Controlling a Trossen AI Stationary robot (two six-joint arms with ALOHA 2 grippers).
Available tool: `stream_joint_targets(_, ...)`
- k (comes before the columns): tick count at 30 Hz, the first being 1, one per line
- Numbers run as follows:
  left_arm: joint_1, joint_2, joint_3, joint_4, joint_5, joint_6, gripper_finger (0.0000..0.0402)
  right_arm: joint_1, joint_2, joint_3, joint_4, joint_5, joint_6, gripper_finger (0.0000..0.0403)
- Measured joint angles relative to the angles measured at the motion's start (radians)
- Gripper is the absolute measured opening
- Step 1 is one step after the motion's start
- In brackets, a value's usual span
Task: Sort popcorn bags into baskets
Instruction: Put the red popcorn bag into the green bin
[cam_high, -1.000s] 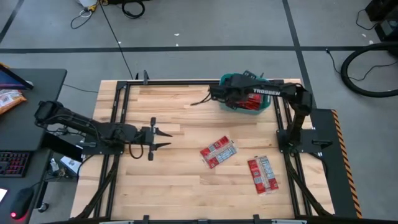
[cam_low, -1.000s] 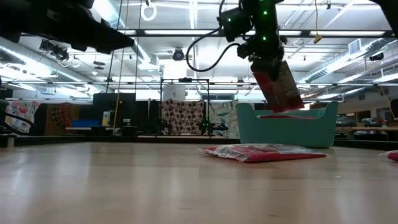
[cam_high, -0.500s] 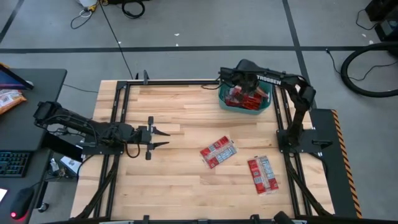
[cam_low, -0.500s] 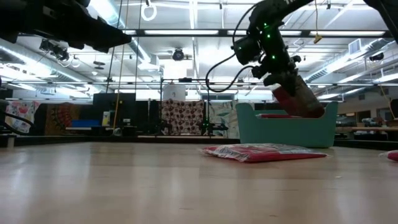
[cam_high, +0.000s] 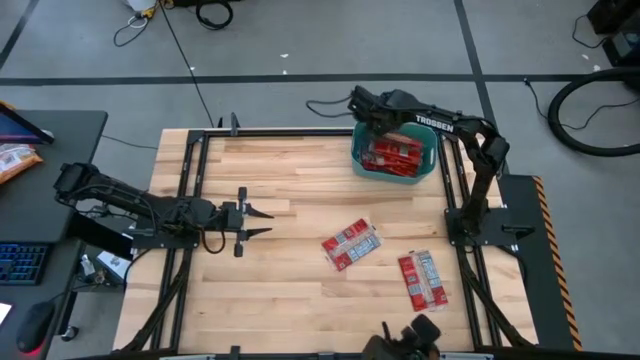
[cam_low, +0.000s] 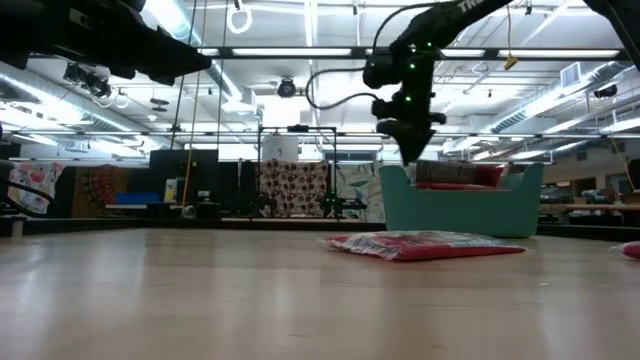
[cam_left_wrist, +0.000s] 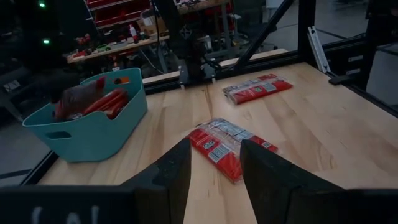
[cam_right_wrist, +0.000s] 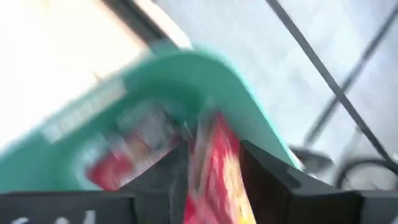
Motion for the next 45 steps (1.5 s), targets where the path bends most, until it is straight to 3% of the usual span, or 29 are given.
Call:
stream_joint_targets(4, 0.0, 0.0, 0.0, -0.002, 0.0, -0.006, 0.0144, 0.003, 0.0, 0.0, 0.101, -0.058, -0.021, 0.0157)
stream_joint_targets(13, 0.0, 0.0, 0.0, -0.017, 0.0, -0.022, 0.0144, 0.101, 0.0, 0.0, 0.006, -0.327, 0.0, 0.0156)
stream_joint_targets(15, 0.0, 0.0, 0.0, -0.017, 0.0, -0.026, 0.0144, 0.149, -0.003, 0.0, -0.011, -0.312, 0.015, 0.0156)
stream_joint_targets(21, 0.0, 0.0, 0.0, -0.017, 0.0, -0.026, 0.0144, 0.321, -0.031, 0.0, -0.021, -0.078, 0.027, 0.0156)
stream_joint_targets(24, 0.0, 0.0, 0.0, -0.016, 0.0, -0.026, 0.0144, 0.393, -0.04, 0.0, -0.019, -0.026, 0.045, 0.0156)
stream_joint_targets(26, 0.0, 0.0, 0.0, -0.014, 0.0, -0.026, 0.0144, 0.434, -0.042, 0.001, -0.018, -0.031, 0.057, 0.0156)
stream_joint_targets(34, 0.0, 0.0, 0.0, -0.008, 0.0, -0.06, 0.0144, 0.585, -0.043, 0.001, 0.083, -0.234, 0.065, 0.0156)
stream_joint_targets(45, 0.0, 0.001, 0.0, 0.017, 0.0, -0.099, 0.0144, 0.805, -0.036, -0.033, 0.213, -0.167, 0.124, 0.0156)
